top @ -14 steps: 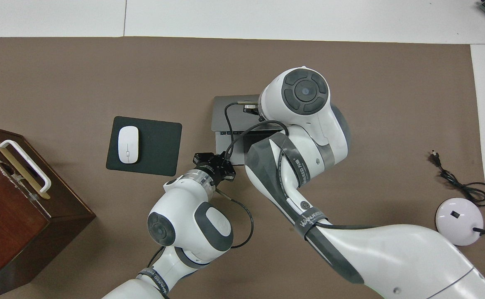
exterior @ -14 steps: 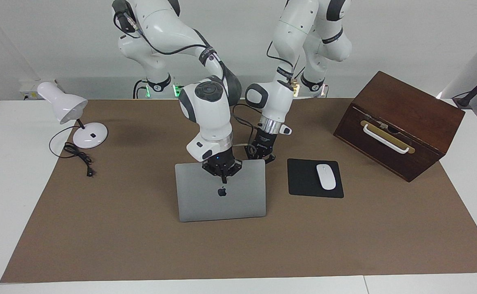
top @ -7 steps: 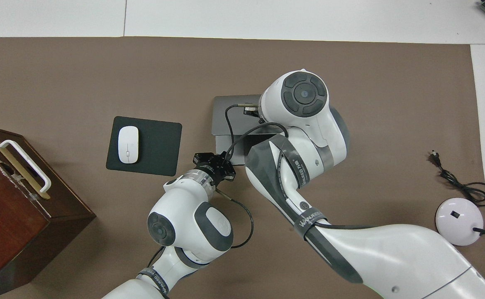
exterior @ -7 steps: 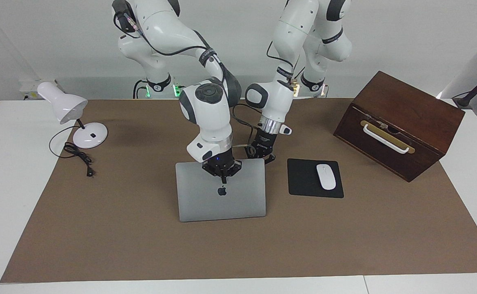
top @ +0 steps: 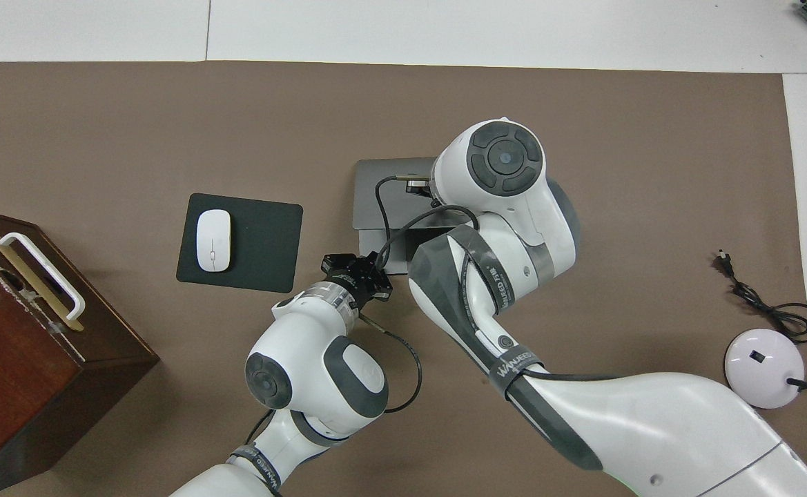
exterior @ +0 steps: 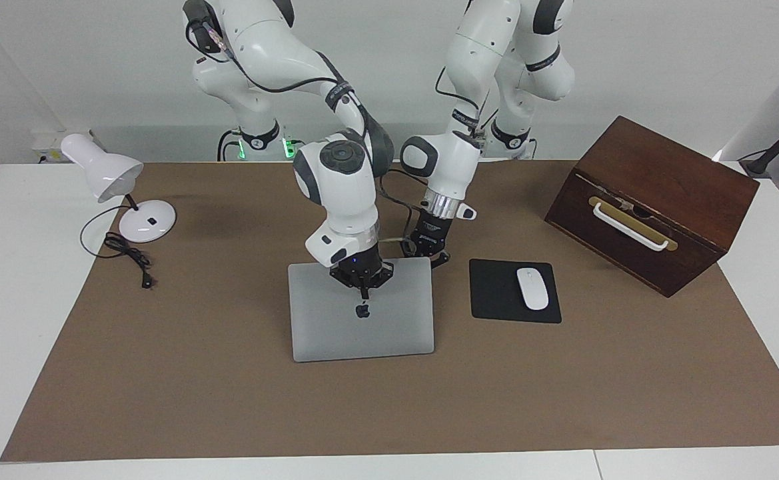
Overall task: Close laptop with both arms
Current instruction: 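Press the laptop lid flat with the right gripper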
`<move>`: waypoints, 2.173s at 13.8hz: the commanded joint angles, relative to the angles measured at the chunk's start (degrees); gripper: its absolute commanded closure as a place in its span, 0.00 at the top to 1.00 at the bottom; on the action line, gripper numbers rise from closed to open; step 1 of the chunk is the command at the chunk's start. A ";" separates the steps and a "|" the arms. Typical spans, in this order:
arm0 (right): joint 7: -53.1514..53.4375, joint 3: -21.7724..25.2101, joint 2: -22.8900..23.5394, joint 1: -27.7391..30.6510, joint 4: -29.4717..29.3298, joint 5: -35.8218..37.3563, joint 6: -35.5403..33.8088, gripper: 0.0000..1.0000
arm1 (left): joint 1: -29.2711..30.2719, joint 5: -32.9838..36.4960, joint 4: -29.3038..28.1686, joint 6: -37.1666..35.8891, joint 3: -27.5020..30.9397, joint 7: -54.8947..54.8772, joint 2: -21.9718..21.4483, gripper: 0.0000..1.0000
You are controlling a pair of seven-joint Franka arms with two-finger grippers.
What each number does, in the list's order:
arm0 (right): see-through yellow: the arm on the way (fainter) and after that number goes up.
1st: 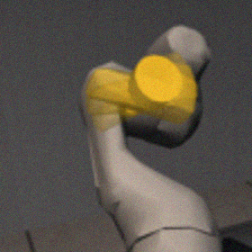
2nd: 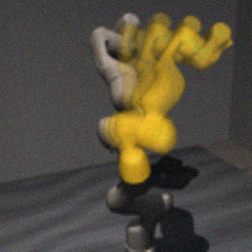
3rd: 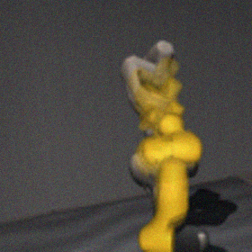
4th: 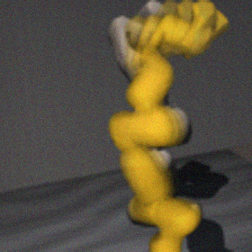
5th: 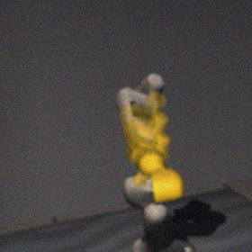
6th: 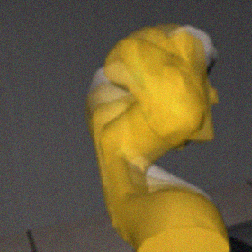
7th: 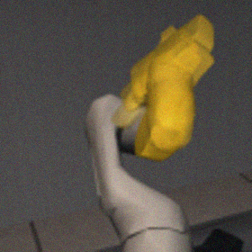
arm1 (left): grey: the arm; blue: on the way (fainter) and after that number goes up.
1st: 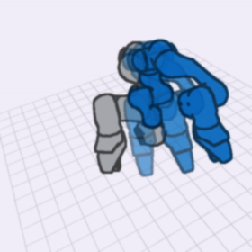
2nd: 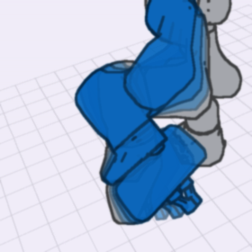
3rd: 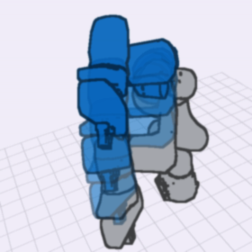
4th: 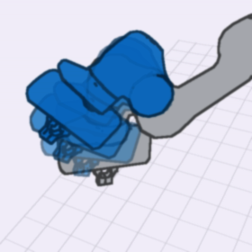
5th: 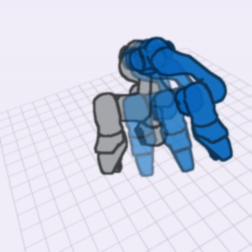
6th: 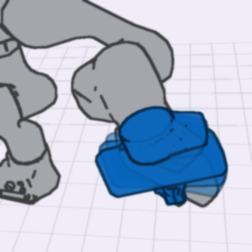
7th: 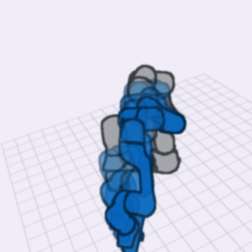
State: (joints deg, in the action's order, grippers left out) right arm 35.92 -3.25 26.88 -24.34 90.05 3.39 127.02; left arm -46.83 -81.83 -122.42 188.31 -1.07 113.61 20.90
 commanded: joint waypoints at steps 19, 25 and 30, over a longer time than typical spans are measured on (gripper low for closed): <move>1.08 -0.44 -0.07 0.00 3.11 -2.77 1.21 0.00 | -1.51 -0.96 -0.28 -0.23 0.46 0.21 3.79 0.00; 0.99 -0.44 0.28 0.09 3.38 -2.77 1.21 0.00 | -1.51 -0.96 -0.28 -0.23 0.46 0.21 3.79 0.00; 0.90 -0.44 0.28 0.00 4.08 -2.77 1.30 0.00 | -1.51 -0.96 -0.28 -0.23 0.46 0.21 3.79 0.00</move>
State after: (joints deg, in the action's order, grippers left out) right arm 35.93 -3.47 27.45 -24.44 92.75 2.12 127.02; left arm -46.88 -81.83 -122.41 188.42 -1.07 113.60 20.93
